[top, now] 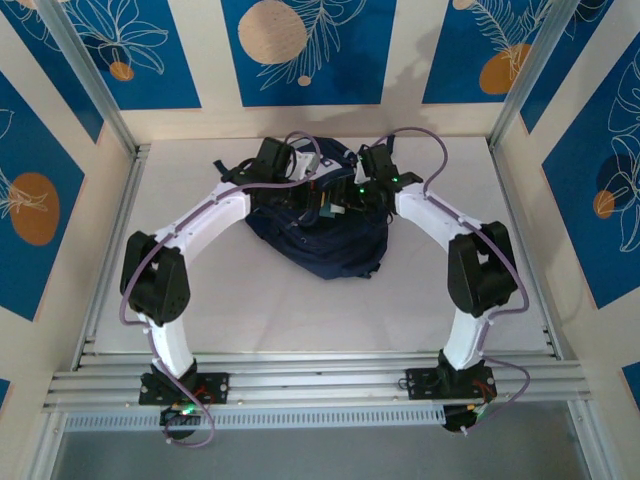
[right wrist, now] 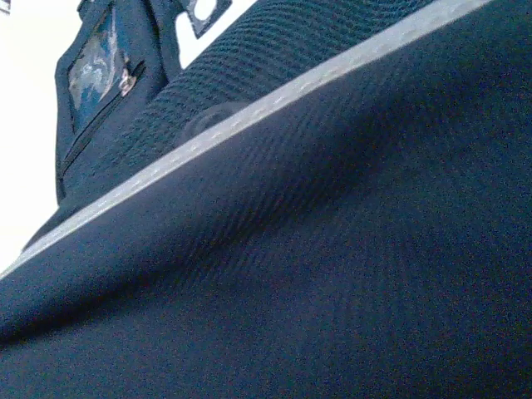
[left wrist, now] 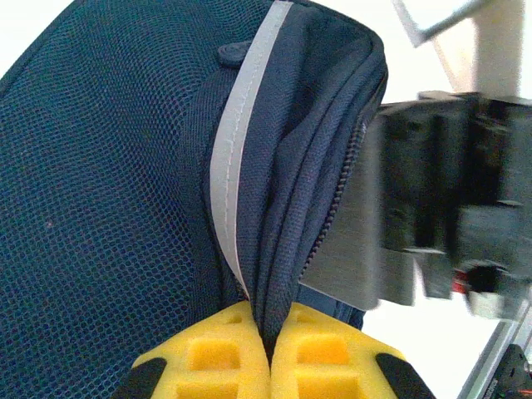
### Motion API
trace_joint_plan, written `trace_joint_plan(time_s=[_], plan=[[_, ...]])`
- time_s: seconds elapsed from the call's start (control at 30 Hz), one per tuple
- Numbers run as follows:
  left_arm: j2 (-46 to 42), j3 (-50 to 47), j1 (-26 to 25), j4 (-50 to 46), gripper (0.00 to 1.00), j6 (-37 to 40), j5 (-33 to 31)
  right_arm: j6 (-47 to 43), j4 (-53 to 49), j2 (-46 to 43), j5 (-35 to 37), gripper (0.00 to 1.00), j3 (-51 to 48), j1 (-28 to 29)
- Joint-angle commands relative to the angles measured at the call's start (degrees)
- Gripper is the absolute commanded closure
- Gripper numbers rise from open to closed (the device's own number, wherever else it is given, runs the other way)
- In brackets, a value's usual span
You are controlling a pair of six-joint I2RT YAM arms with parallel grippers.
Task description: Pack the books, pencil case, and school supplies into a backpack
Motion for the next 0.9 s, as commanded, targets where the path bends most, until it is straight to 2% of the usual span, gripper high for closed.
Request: trace_joint_plan(time_s=[0.0, 0.1, 0.17, 0.43, 0.47, 0.53, 0.57, 0.63, 0.7, 0.73, 0.87], plan=[[-5.69, 0.52, -0.79, 4.84, 1.00, -1.89, 5.00, 3.32, -2.02, 1.52, -1.40, 0.50, 3.94, 0.53], [-6.13, 0.06, -0.88, 5.89, 1.00, -2.43, 5.13, 3.98, -1.95, 1.71, -2.10, 0.26, 4.86, 0.97], [-6.16, -0.03, -0.92, 6.29, 1.00, -2.61, 5.03, 4.09, -2.19, 0.77, -2.64, 0.20, 4.62, 1.14], [-5.98, 0.06, -1.01, 7.40, 1.00, -3.33, 4.66, 2.58, -3.16, -7.19, 1.09, 0.18, -1.12, 1.04], [-5.94, 0.01, -1.01, 7.15, 0.97, -3.34, 4.75, 1.91, -3.10, -8.69, 1.58, 0.18, -2.48, 1.10], [-6.22, -0.35, -1.08, 6.78, 0.91, -3.11, 4.73, 1.11, -4.05, -11.75, 3.09, 0.18, -4.63, 1.23], [-6.46, -0.80, -1.09, 6.50, 0.84, -2.94, 4.65, 0.73, -4.71, -13.53, 4.09, 0.18, -5.90, 1.32], [-7.34, -2.04, -1.02, 6.11, 0.69, -2.38, 3.52, 0.25, -6.12, -17.12, 6.31, 0.17, -8.52, 1.49], [-9.07, -4.62, -0.93, 6.46, 0.49, -2.01, 1.27, 0.23, -7.66, -20.99, 8.06, 0.15, -11.45, 1.56], [-10.09, -6.12, -0.77, 6.85, 0.43, -2.08, 0.16, 0.37, -8.11, -22.58, 8.64, 0.13, -12.91, 1.59], [-15.55, -15.19, 1.34, 11.20, 0.30, -3.98, -4.08, 1.41, -9.48, -28.70, 9.38, 0.11, -19.12, 1.76]])
